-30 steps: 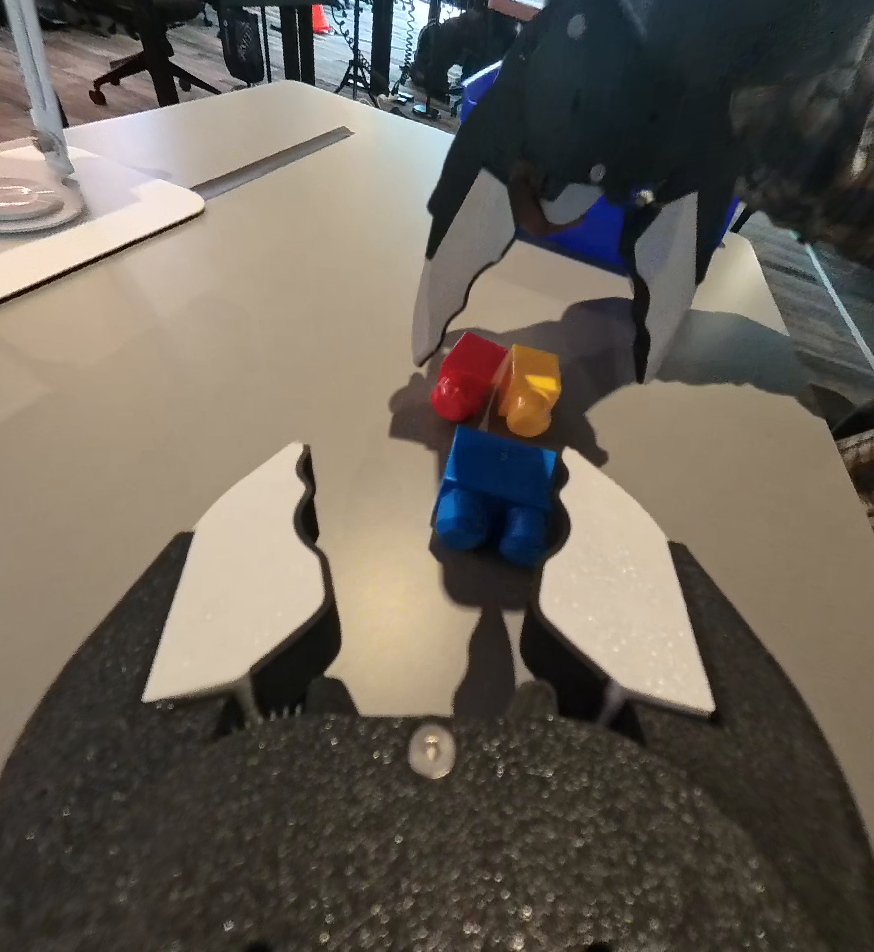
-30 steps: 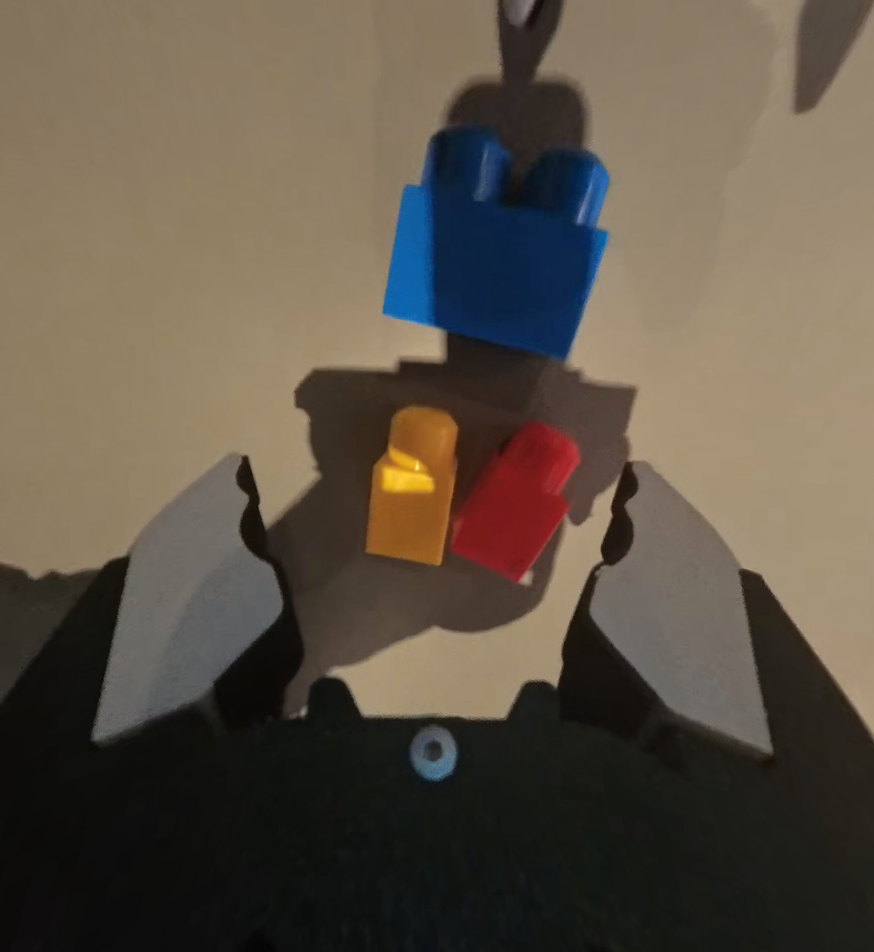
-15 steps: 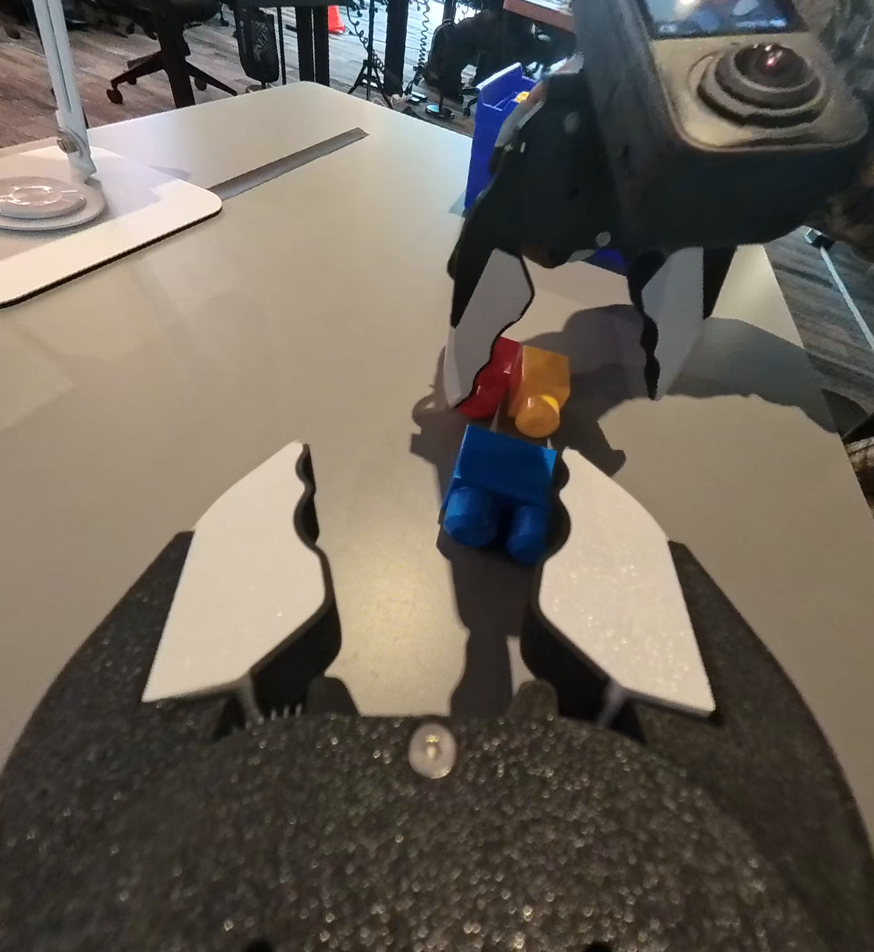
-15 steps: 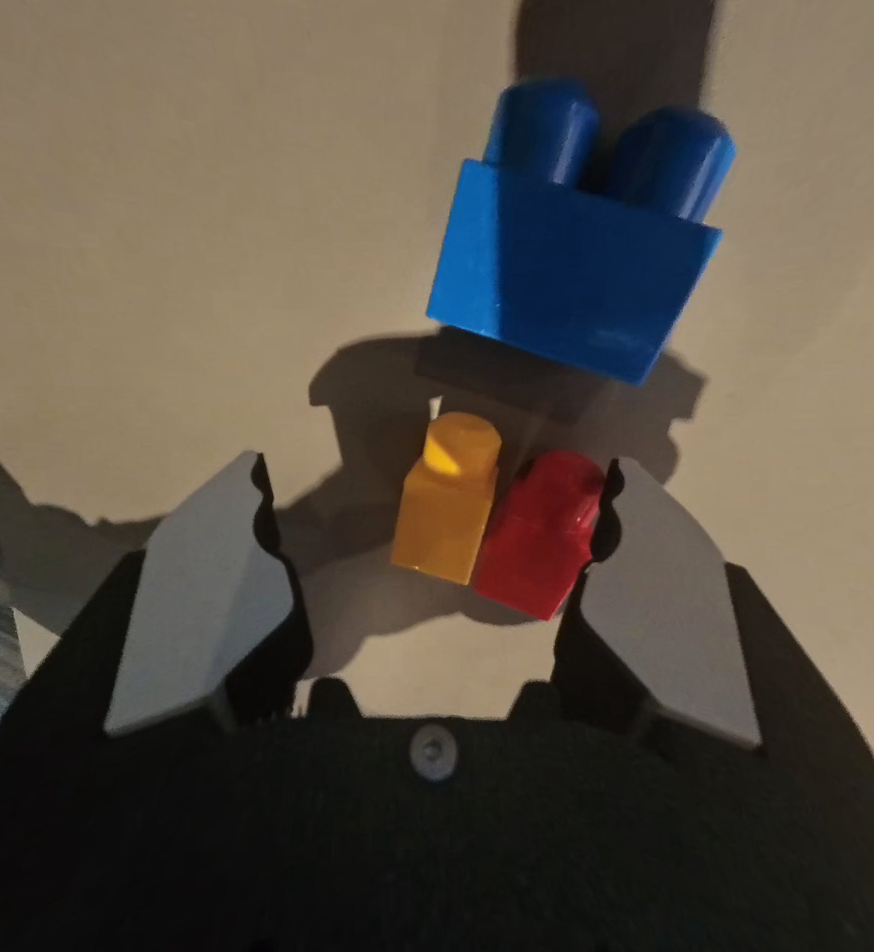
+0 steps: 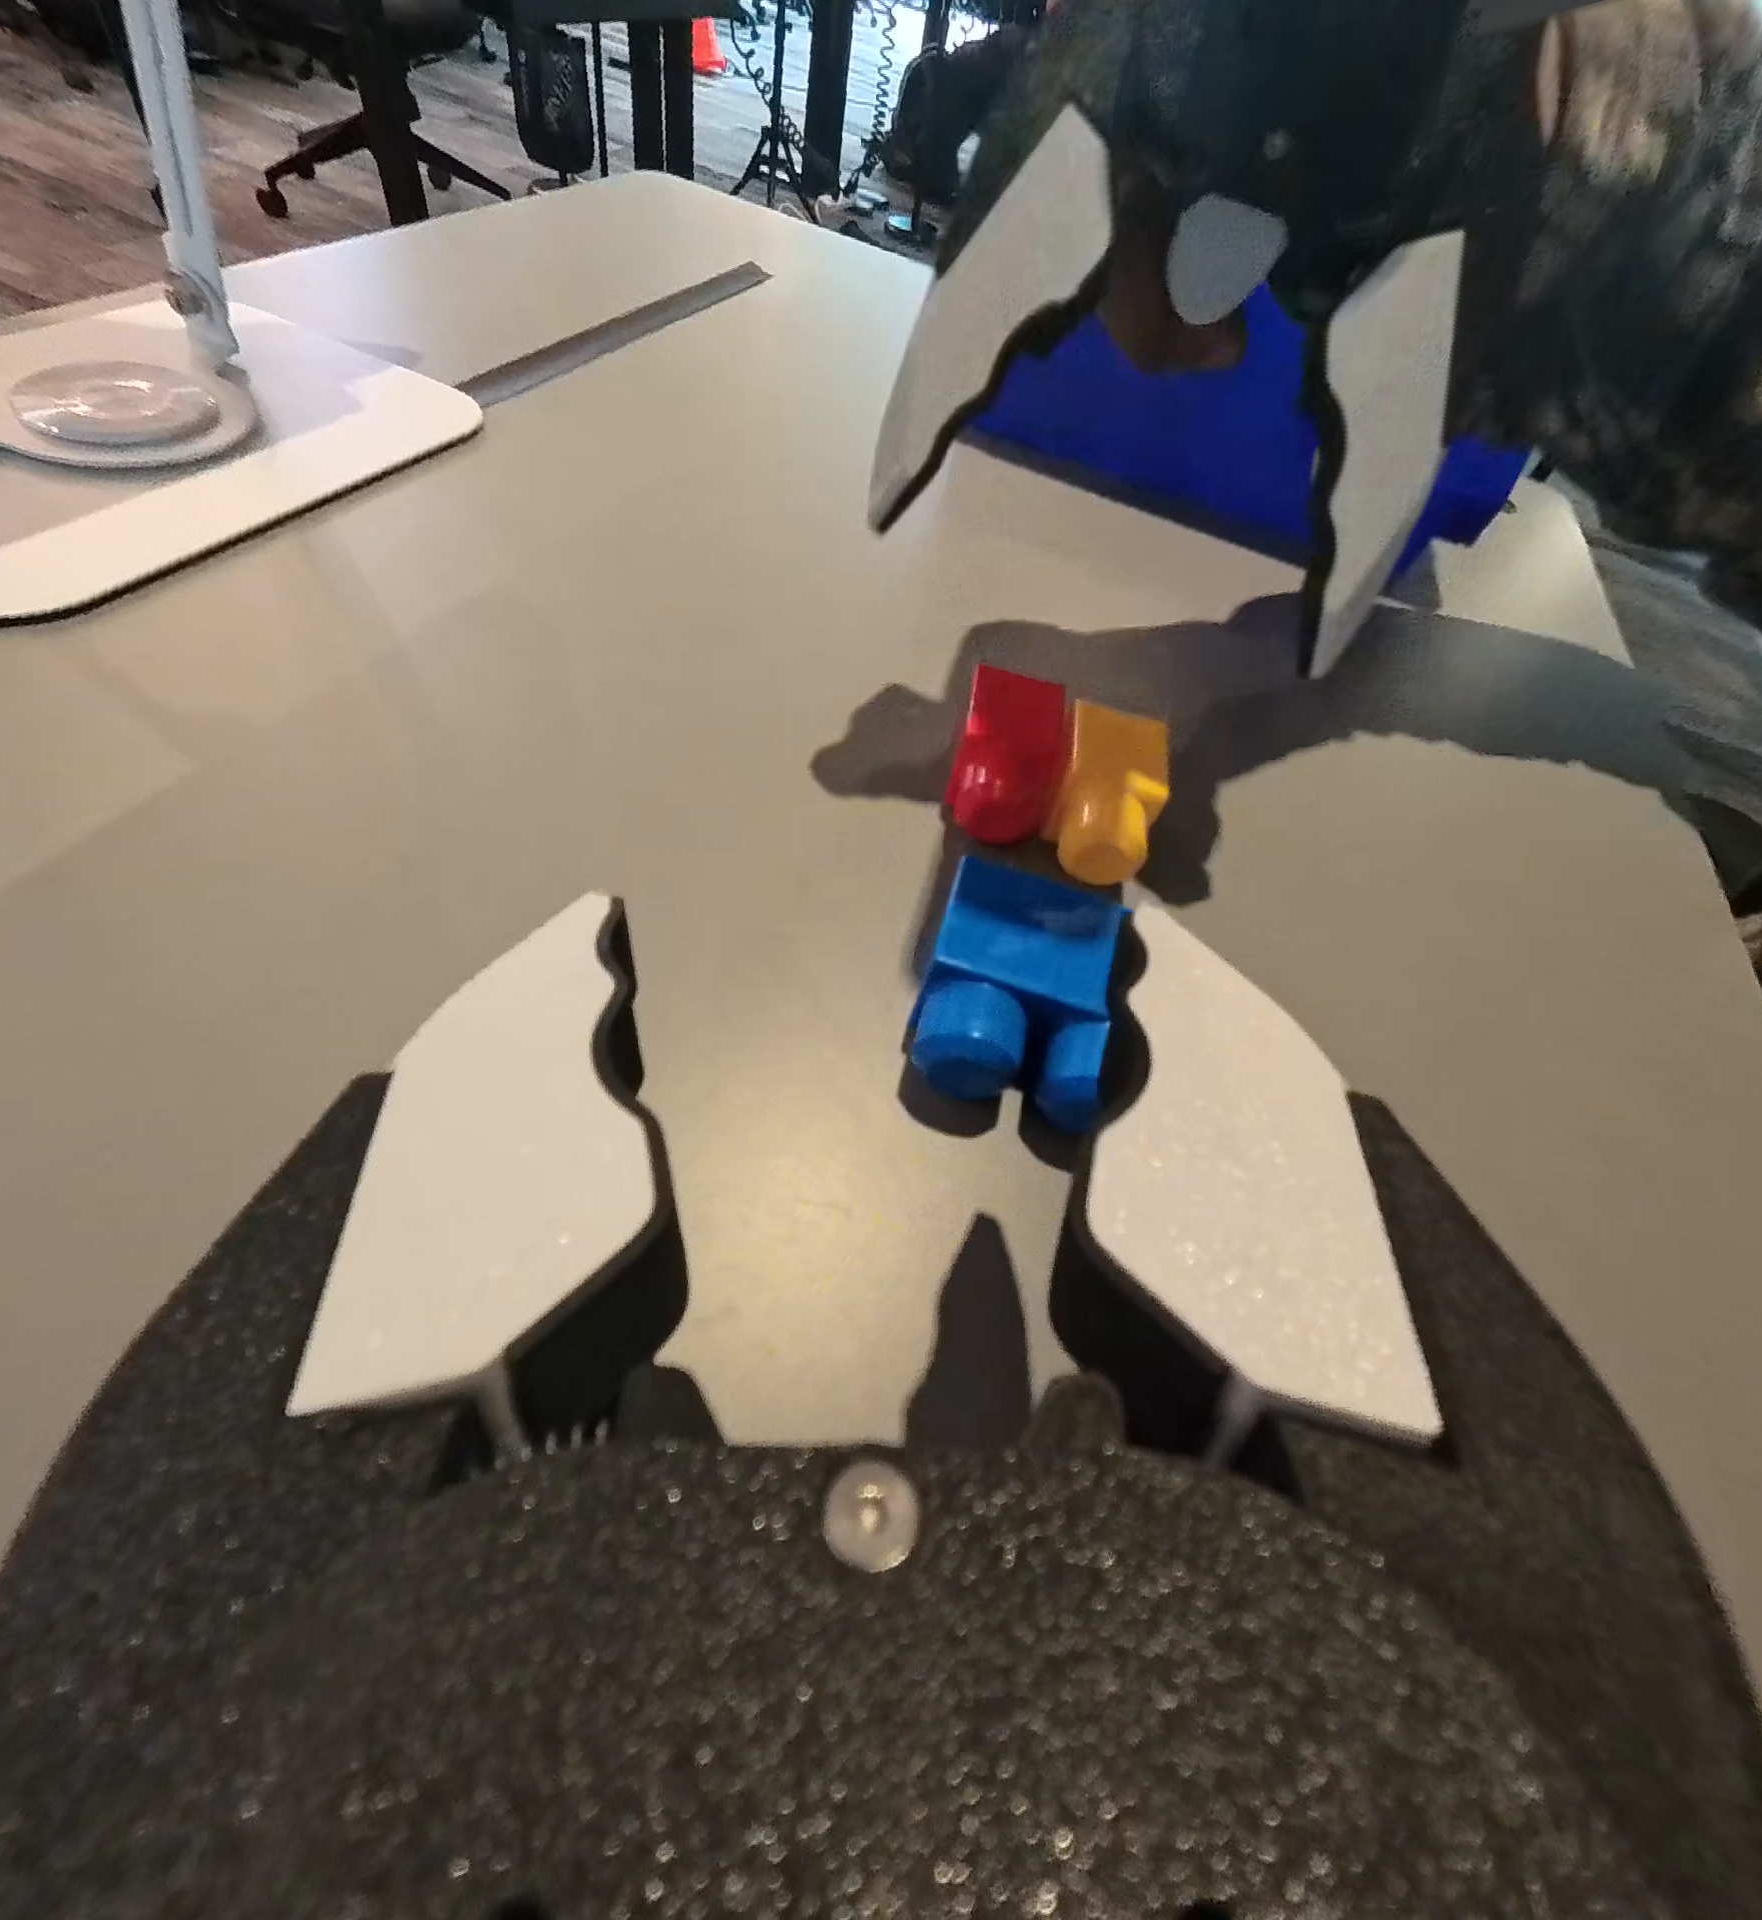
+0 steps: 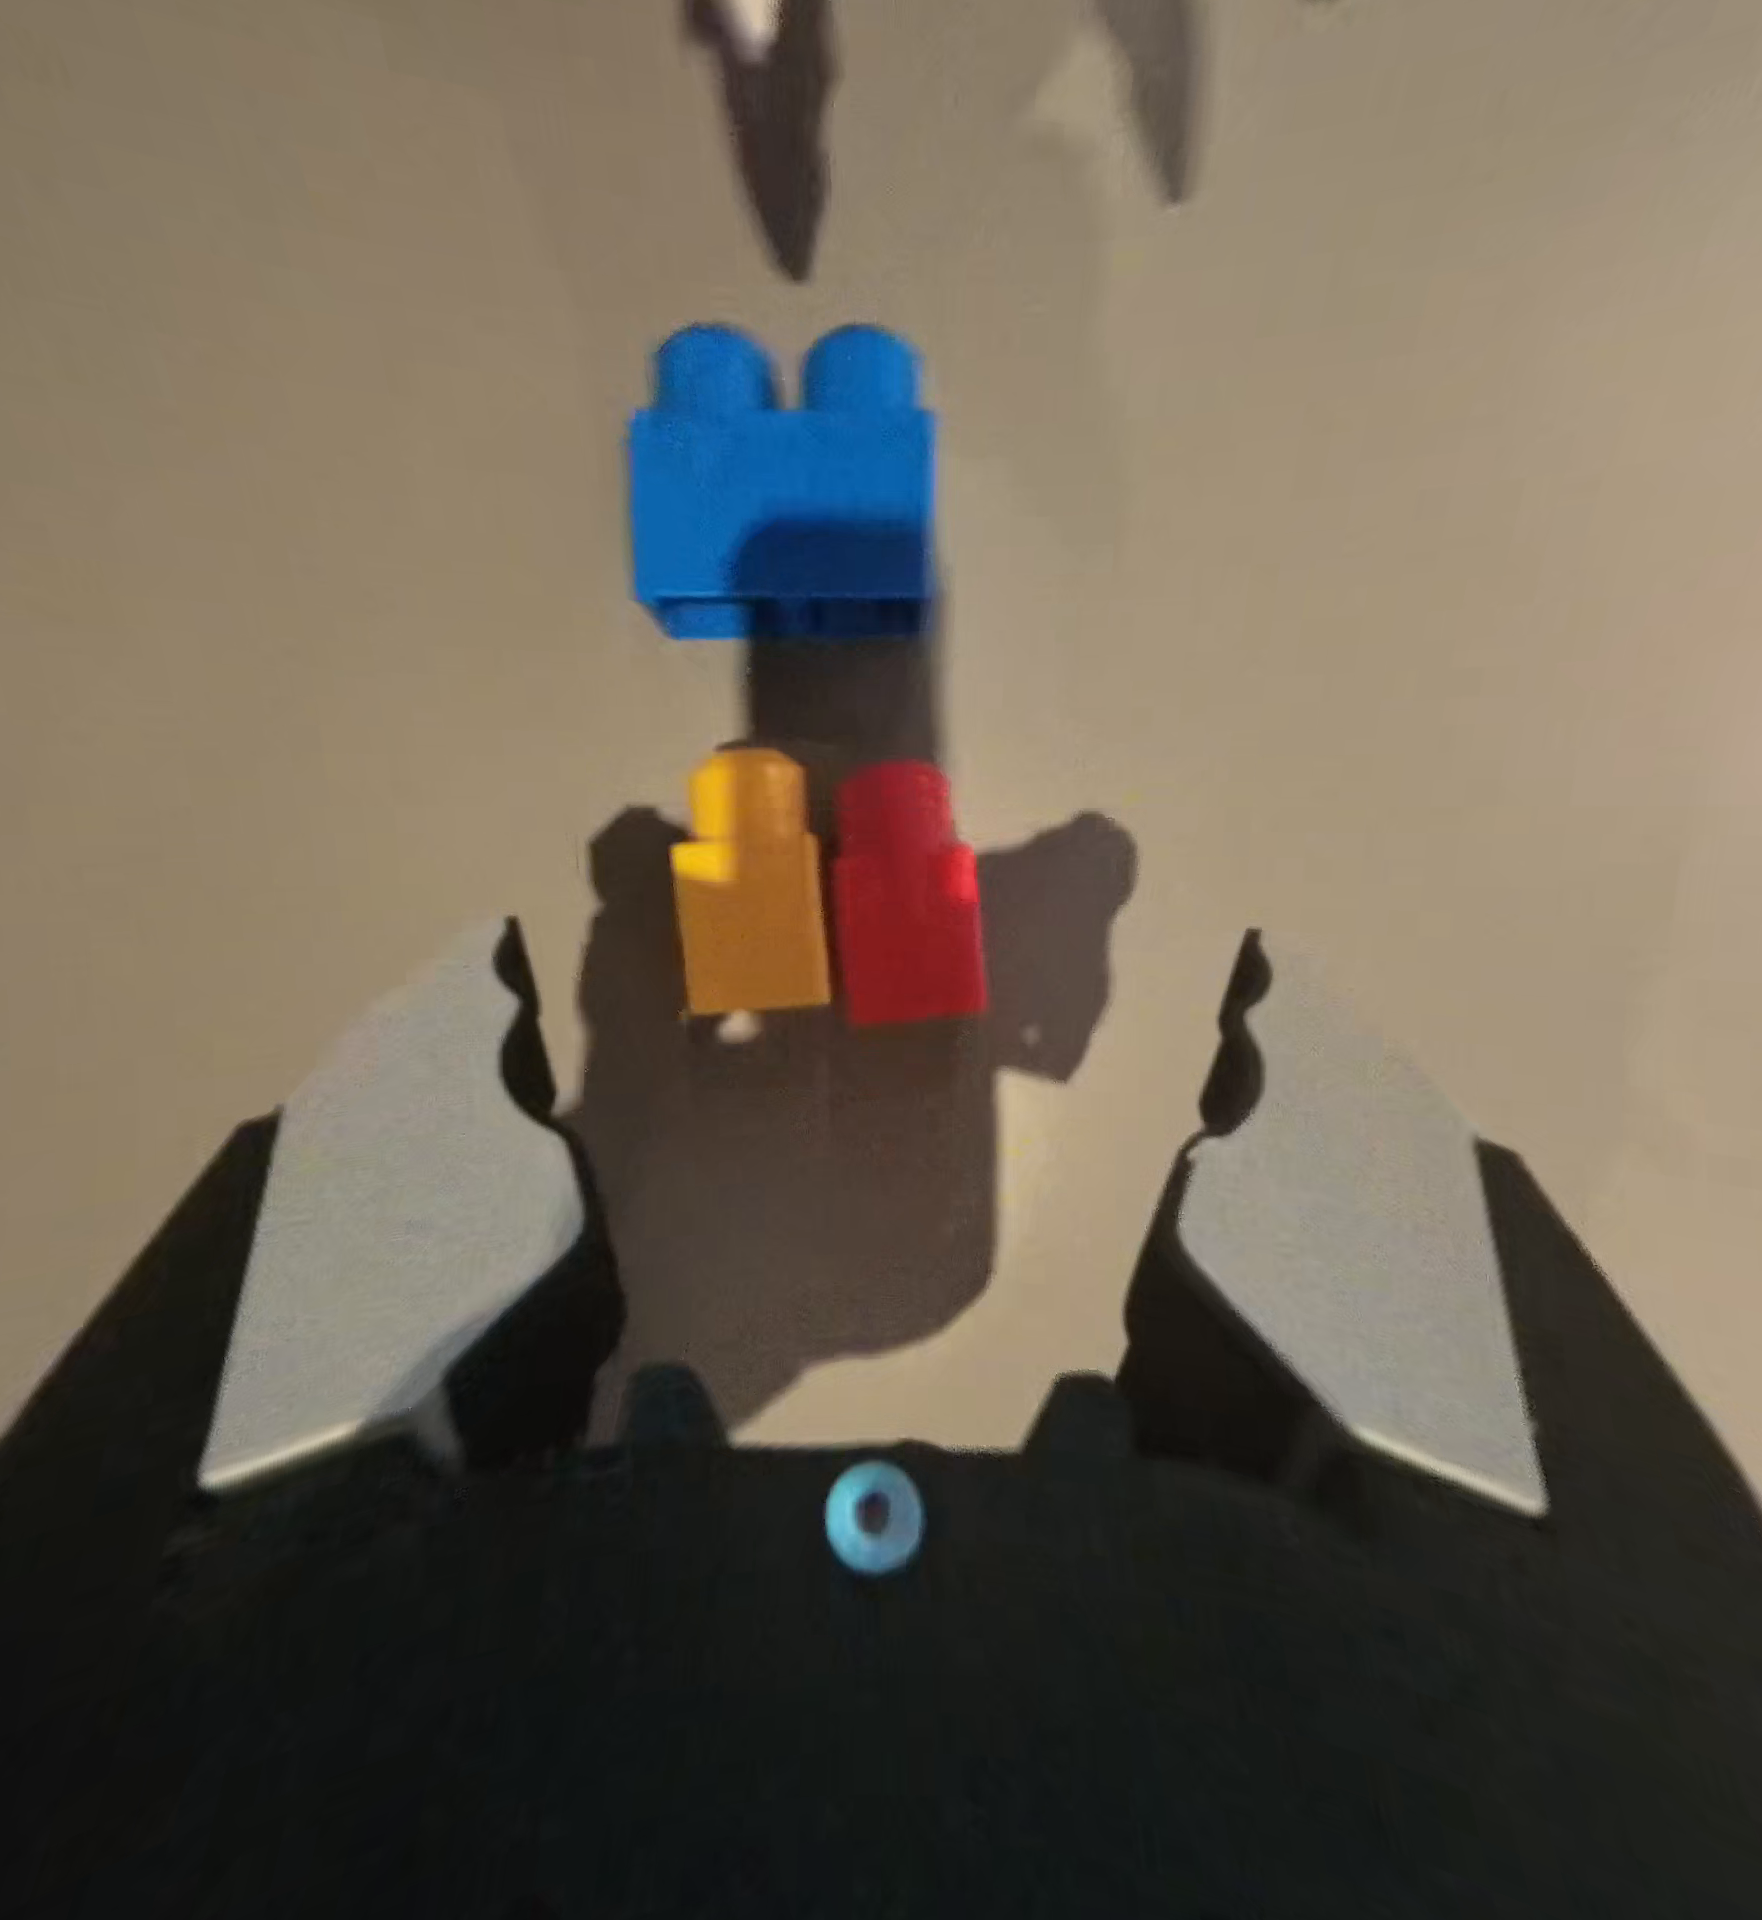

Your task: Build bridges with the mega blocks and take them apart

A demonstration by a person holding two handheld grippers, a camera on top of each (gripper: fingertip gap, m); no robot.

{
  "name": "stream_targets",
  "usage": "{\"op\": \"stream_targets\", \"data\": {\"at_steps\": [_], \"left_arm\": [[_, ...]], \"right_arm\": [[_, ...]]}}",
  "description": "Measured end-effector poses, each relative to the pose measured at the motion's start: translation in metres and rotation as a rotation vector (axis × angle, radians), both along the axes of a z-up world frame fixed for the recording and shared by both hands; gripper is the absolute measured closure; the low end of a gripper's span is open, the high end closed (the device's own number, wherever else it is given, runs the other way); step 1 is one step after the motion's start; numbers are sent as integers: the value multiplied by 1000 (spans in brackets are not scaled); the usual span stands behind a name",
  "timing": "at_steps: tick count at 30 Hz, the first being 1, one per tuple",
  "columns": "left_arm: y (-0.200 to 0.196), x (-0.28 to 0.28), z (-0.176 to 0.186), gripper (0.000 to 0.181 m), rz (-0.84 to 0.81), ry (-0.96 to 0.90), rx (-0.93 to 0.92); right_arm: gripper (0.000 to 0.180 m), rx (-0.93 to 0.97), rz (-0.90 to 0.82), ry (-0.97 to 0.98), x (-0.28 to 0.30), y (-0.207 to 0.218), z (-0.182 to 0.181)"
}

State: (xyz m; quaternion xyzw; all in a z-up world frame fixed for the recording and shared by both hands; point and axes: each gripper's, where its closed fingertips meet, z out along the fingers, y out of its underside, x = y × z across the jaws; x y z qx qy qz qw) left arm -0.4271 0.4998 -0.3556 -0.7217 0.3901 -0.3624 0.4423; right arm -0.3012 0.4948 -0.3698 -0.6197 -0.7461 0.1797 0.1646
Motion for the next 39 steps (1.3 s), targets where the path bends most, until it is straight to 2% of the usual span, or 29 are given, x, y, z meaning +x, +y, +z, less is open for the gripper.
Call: {"op": "stream_targets", "data": {"at_steps": [3, 5, 9, 15, 22, 27, 30, 39], "left_arm": [[3, -1, 3, 94, 20, -16, 6], [4, 0, 1, 94, 26, -17, 5], [6, 1, -4, 94, 37, -11, -8], [5, 2, -9, 95, 33, 8, -16], [5, 2, -11, 95, 26, 21, -23], [6, 1, -7, 95, 38, 8, -11], [6, 1, -9, 95, 35, 13, -22], [4, 2, -9, 95, 29, 26, -18]], "right_arm": [[74, 103, -194, 193, 15, 15, 10], [77, 157, -293, 261, 18, 15, 13], [76, 192, -417, 267, 15, 18, 7], [74, 185, -421, 189, 12, 17, -26], [76, 211, -436, 164, 23, 22, -24], [87, 232, -466, 293, 11, 14, 1], [77, 294, -472, 246, 1, 11, -1], [81, 344, -447, 116, -3, 8, -22]]}}
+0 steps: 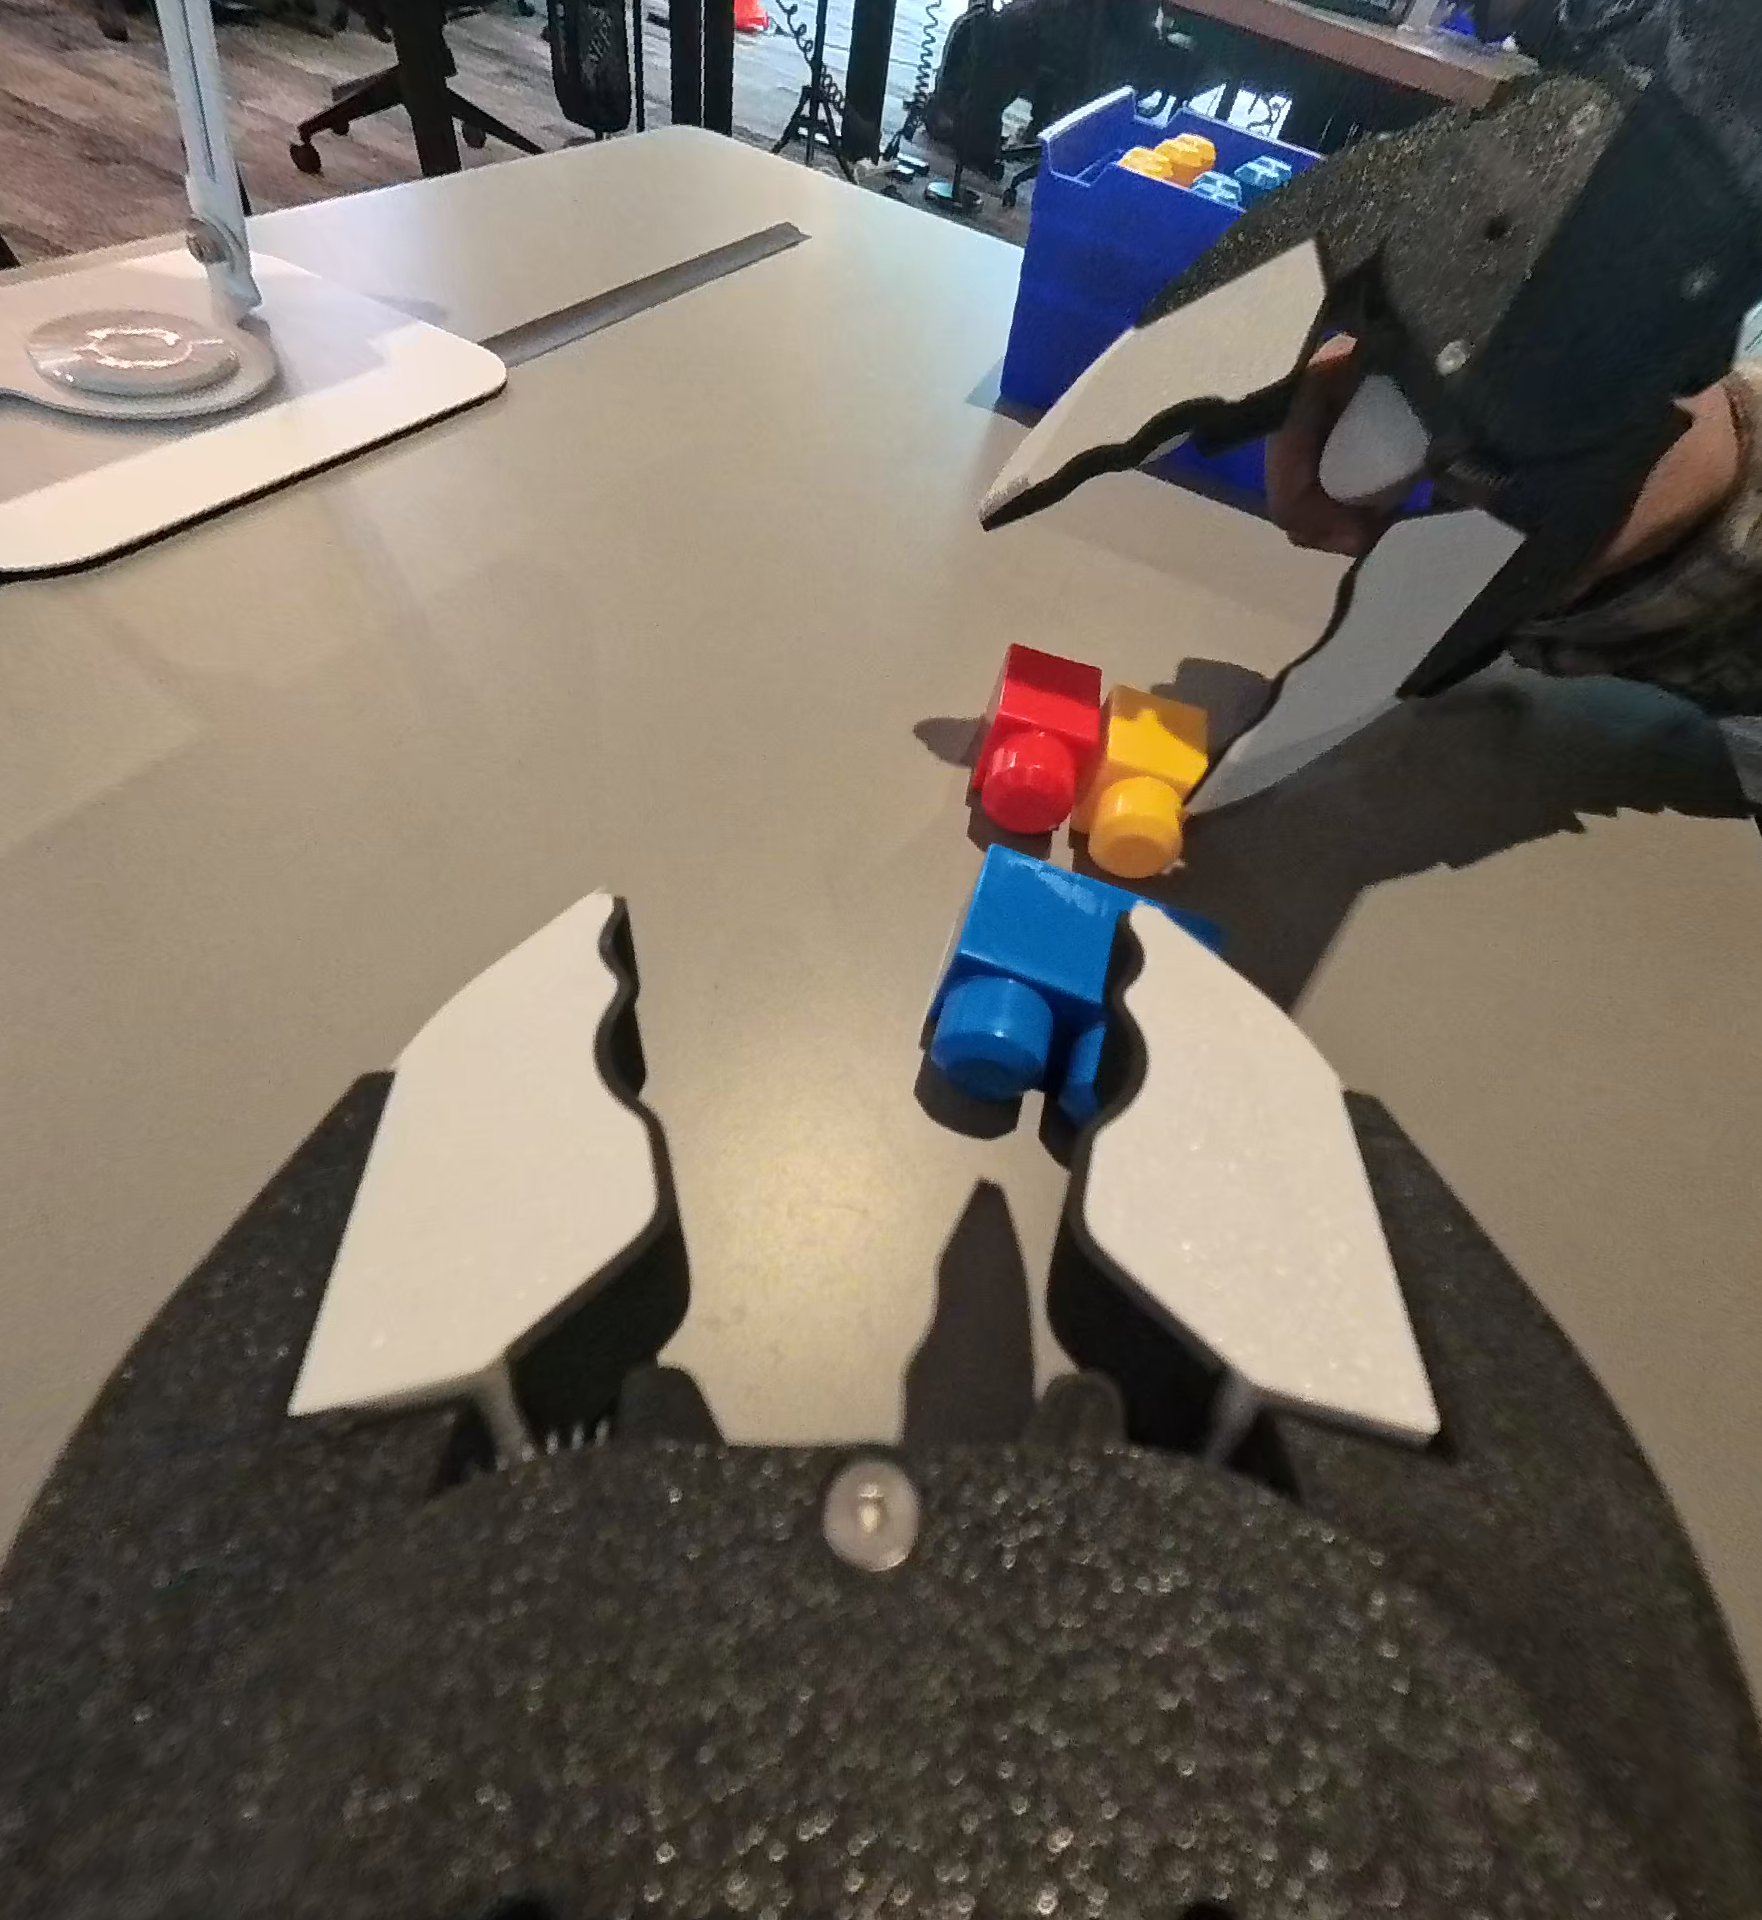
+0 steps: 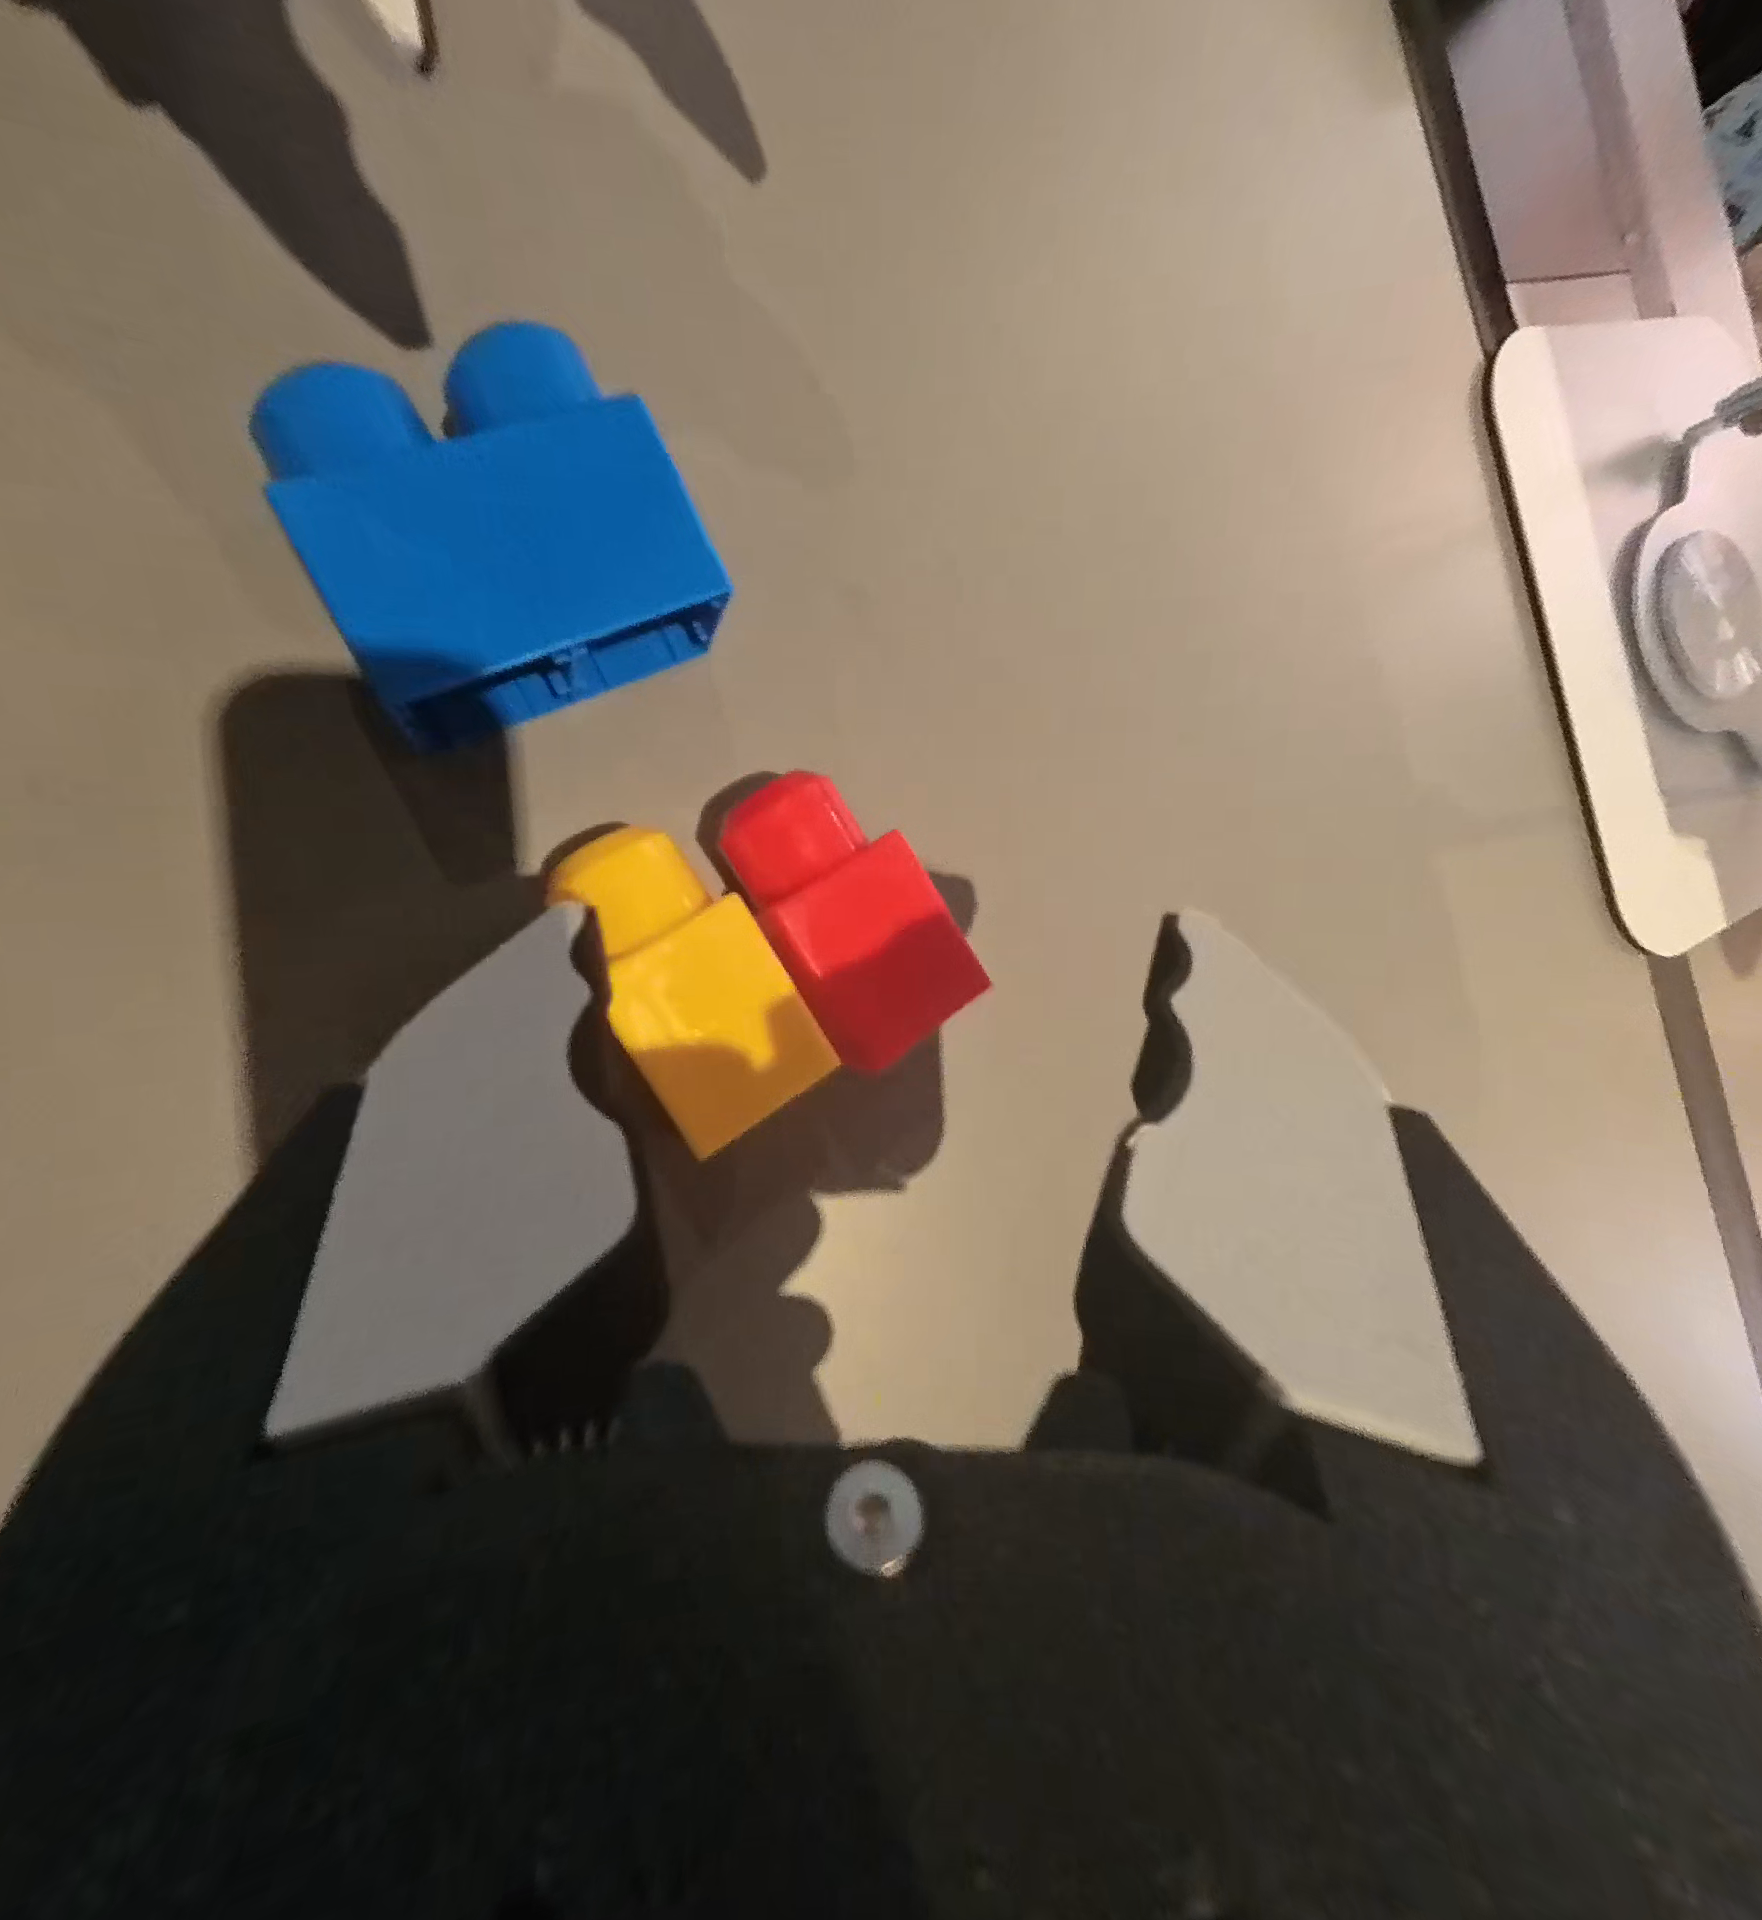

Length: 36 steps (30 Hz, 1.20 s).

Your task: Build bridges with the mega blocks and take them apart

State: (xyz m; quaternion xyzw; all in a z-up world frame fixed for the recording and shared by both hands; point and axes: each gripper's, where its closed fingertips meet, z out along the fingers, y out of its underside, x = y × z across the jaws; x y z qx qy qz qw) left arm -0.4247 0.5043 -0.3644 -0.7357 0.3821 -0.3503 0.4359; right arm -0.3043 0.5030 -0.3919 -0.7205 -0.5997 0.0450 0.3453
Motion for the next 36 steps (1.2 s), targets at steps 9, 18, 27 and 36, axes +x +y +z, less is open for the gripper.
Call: {"op": "stream_targets", "data": {"at_steps": [9, 18, 27, 36], "left_arm": [[-1, 1, 0, 95, -4, 2, 1], [-1, 2, -1, 95, -11, 7, -5], [-1, 3, -1, 95, -9, 5, -3], [-3, 5, -7, 95, -19, 24, -14]], "right_arm": [[84, -17, -7, -2, -1, -1, -2], [84, 6, 6, -17, 4, 0, -1], [74, 70, 8, -10, 36, -3, 1], [68, 91, -28, -41, 40, 8, -5]]}}
